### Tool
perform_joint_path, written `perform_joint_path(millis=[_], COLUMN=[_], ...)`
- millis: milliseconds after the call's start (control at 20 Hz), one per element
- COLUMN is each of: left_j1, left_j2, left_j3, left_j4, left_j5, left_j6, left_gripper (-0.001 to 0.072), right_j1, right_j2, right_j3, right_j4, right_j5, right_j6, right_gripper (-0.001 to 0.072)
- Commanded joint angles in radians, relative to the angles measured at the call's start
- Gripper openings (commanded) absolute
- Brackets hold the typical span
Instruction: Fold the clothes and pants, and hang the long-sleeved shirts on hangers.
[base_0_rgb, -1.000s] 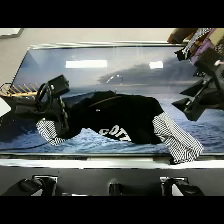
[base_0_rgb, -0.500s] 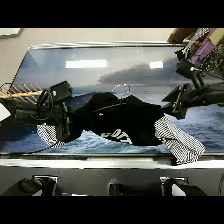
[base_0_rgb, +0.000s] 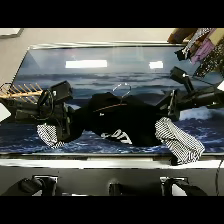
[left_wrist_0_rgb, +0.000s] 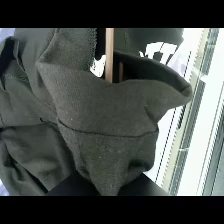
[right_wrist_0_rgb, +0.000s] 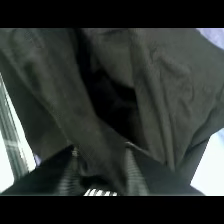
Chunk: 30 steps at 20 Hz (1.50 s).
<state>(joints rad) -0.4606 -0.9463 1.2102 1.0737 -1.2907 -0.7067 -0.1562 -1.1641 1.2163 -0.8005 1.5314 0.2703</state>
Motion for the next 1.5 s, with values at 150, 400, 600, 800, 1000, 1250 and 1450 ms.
perform_joint_path(millis=[150,400,600,800,1000,1250,1450], left_j1=[0.000,0.000,0.000,0.000,0.022,0.048,0.047], left_j2=[0.000,0.000,0.000,0.000,0.006,0.008,0.011], left_j3=[0.000,0.000,0.000,0.000,0.000,0.001,0.001], left_j4=[0.000,0.003,0.064,0.217,0.329,0.333,0.330], left_j5=[0.001,0.013,0.104,0.142,0.203,0.271,0.332], left_j6=[0.000,-0.036,-0.200,-0.414,-0.732,-0.877,-0.918], left_gripper=[0.0019,0.0248,0.0643,0.0677,0.0677,0.0678,0.0677], right_j1=[0.000,-0.003,-0.003,-0.003,-0.003,-0.003,-0.003], right_j2=[-0.002,0.105,0.229,0.354,0.480,0.625,0.701], right_j3=[-0.031,-0.031,-0.031,-0.031,-0.031,-0.031,-0.031], right_j4=[0.064,0.034,-0.035,-0.093,-0.185,-0.369,-0.495], right_j5=[0.034,0.034,0.034,0.027,-0.040,-0.185,-0.209], right_j6=[-0.028,0.013,0.071,0.118,0.217,0.382,0.515], right_gripper=[0.0027,0.0022,0.0021,0.0020,0.0020,0.0022,0.0022])
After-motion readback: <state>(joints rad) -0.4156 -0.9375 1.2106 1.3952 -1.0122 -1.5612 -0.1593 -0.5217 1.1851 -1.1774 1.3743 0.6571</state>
